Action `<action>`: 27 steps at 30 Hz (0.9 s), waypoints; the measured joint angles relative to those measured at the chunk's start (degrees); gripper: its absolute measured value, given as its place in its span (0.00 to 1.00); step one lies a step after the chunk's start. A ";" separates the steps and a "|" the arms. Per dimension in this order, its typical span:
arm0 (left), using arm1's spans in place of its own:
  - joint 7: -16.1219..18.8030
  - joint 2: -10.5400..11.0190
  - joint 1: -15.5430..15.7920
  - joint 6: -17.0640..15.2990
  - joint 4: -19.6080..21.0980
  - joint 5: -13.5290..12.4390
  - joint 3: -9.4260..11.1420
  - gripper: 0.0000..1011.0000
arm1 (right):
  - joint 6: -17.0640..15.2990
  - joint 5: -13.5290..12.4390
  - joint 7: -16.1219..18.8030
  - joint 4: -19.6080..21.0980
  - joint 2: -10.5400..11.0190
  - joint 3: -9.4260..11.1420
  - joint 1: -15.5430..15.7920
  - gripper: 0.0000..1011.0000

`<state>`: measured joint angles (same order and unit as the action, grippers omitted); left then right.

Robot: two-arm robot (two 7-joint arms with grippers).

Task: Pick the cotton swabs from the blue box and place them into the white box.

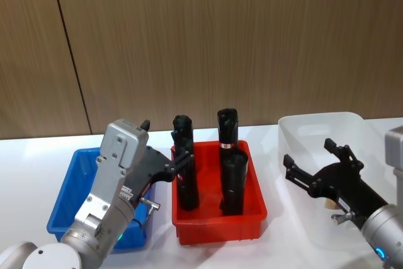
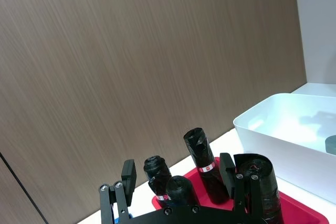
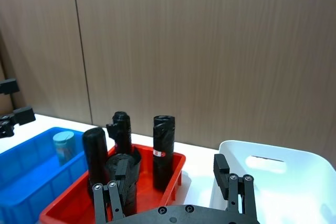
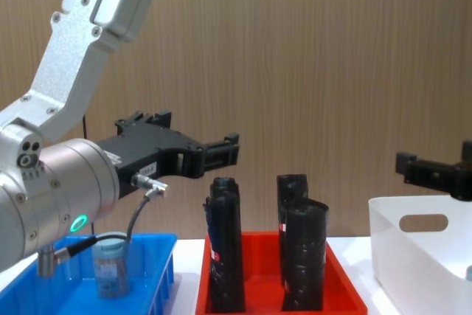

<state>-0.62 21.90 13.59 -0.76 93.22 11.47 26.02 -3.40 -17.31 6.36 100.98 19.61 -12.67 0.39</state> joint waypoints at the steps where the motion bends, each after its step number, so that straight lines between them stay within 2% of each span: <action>1: 0.00 0.00 0.00 0.00 0.00 0.01 0.00 0.99 | -0.26 0.00 0.34 -0.05 0.03 0.01 -0.10 0.99; 14: 0.00 0.00 0.00 -0.04 -0.05 0.01 0.00 0.99 | -4.44 1.81 7.19 -2.28 0.15 -0.39 -2.57 0.99; 27: -0.01 0.00 0.00 -0.04 -0.05 0.01 0.00 0.99 | -7.25 4.63 14.52 -7.08 -1.18 -1.43 -7.10 0.99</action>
<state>-0.63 21.90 13.59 -0.80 93.17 11.49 26.03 -10.65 -12.68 20.88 93.90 18.43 -14.09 -6.71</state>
